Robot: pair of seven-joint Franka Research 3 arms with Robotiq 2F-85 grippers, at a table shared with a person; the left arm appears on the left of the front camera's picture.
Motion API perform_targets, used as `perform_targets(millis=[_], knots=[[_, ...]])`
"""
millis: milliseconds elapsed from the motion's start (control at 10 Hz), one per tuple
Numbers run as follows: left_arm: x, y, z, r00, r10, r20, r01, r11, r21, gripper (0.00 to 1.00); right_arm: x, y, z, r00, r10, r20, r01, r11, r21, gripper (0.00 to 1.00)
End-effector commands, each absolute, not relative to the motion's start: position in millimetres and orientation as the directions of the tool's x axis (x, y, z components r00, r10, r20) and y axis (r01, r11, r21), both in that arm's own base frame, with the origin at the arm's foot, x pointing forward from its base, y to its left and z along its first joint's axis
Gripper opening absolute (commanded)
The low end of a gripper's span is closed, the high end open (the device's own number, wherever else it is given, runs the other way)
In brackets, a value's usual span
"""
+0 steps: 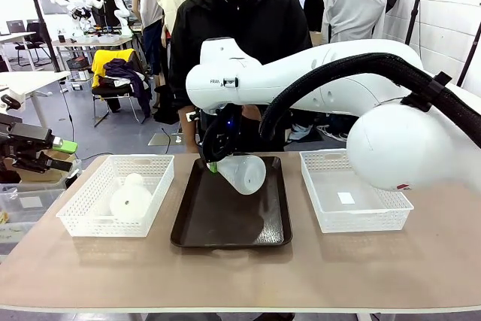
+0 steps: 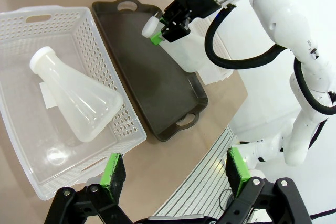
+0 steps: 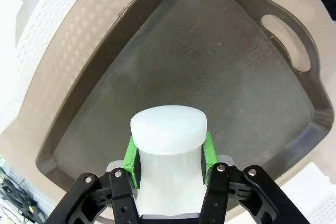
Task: Prepare the laboratory tools.
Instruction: While moving the picked Big flask to the Handle tray indicated by the person, stop as directed by the person, then place the picked Big flask upright in the Handle tray as instructed by the person.
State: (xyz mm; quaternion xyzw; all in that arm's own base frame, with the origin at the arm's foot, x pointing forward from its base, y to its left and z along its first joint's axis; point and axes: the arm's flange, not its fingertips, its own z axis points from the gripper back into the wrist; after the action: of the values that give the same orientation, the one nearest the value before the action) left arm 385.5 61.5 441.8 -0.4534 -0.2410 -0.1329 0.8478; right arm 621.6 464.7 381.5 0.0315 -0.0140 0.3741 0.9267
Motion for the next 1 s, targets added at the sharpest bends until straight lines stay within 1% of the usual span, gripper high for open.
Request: perform_targets(millis=[0,900], knots=[[385.4,62.7,442.6,0.847,-0.001,0.531,0.444,0.55,-0.707,1.0,620.8,465.4,386.3,0.721,0.691,0.054,-0.693,0.72,0.037,0.0],[385.4,62.7,442.6,0.847,-0.001,0.531,0.444,0.55,-0.707,1.0,620.8,465.4,386.3,0.721,0.691,0.054,-0.693,0.72,0.037,0.0]])
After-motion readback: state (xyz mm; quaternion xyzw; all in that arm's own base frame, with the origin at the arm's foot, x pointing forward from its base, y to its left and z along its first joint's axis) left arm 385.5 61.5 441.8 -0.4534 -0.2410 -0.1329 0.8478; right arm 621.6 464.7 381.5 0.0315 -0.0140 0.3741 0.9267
